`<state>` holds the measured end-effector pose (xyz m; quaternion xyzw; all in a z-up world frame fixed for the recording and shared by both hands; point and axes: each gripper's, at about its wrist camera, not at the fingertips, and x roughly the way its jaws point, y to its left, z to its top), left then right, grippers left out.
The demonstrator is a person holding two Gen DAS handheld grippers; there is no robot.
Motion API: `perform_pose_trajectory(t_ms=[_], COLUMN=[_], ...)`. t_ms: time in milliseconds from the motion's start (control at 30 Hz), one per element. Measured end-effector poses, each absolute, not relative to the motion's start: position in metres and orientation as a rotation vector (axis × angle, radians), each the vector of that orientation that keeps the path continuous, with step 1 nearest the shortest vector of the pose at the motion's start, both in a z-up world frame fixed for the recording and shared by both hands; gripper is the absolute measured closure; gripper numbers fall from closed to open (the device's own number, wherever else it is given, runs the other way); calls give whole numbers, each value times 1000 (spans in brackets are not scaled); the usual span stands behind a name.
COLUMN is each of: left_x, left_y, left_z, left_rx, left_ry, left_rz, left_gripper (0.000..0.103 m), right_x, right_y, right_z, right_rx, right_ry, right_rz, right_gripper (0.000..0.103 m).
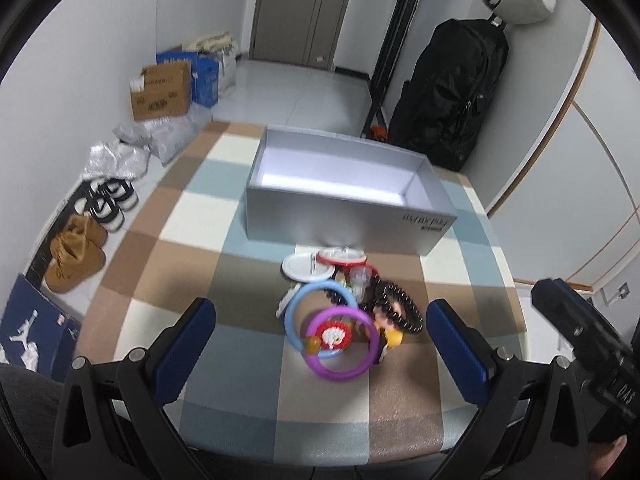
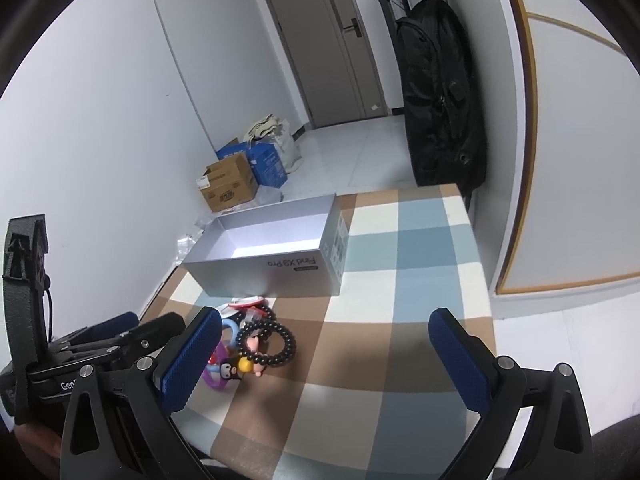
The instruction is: Organize jewelry
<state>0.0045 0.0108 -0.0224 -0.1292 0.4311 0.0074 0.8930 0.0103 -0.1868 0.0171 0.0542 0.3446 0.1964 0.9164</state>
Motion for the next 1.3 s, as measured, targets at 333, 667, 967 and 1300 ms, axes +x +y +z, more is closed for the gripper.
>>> perform_pose_trajectory(t_ms=[333, 667, 967, 1300], left_x=[12, 13, 13, 17], left_y=[12, 0, 2, 8], left_z=[-57, -52, -54, -50], left_rx=[-343, -334, -370, -361], left_ry=[1065, 1084, 1070, 1064], left_rz=[-63, -104, -127, -123], left_gripper=[3, 14, 53, 55], right_x=[28, 42, 41, 39], right_y=[-193, -196, -189, -188], right_z=[9, 4, 5, 5], right_rx=[176, 245, 238, 241], right_ry=[790, 844, 848, 847], right_rz=[390, 394, 412, 408], right_gripper=[0, 0, 0, 0])
